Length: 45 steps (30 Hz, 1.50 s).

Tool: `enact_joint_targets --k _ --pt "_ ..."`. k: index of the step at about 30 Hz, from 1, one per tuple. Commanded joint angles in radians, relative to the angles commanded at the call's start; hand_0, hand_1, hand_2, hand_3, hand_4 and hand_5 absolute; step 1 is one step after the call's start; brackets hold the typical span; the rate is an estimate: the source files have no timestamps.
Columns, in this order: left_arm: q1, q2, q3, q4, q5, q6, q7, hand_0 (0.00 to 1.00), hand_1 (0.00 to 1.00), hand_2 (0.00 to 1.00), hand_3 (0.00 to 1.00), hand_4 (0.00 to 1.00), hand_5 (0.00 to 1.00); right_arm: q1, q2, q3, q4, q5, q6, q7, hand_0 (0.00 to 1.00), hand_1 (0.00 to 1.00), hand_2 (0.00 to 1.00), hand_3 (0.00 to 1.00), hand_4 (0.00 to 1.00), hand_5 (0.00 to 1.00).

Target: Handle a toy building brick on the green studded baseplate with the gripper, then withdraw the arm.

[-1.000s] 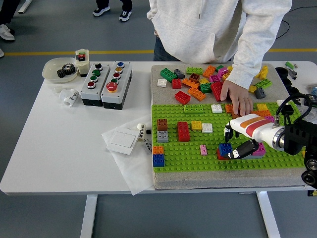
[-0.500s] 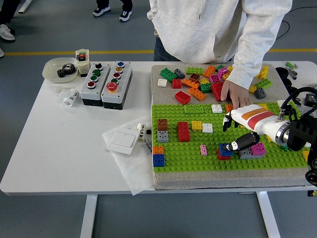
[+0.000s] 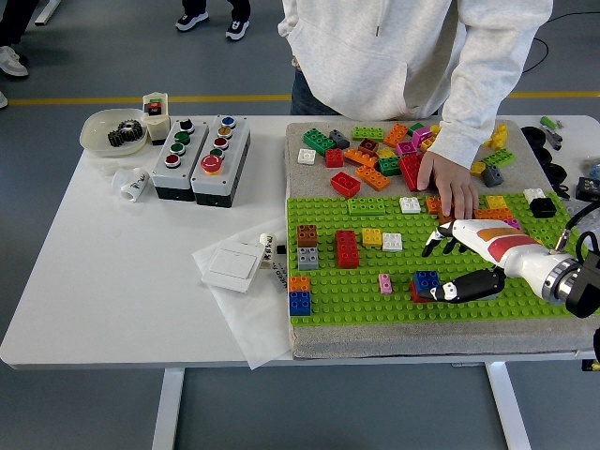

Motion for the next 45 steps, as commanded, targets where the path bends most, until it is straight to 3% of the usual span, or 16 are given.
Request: enact_joint_targets --k 13,45 --pt "0.001 -0.001 -0.003 0.001 0.004 -0.001 0.002 0.744 0.75 0.8 0.612 0.643 0.623 -0.042 -0.008 -0.017 0.0 -0.005 0.002 0.013 0.667 0.672 0.73 0.641 0.954 0.53" --pt "-0.007 0.0 0.013 -0.002 -0.015 0.0 -0.002 0.744 0.749 0.799 0.611 0.641 0.624 0.014 0.048 -0.083 0.0 -0.006 0.016 0.013 0.672 0.67 0.726 0.629 0.934 0.562"
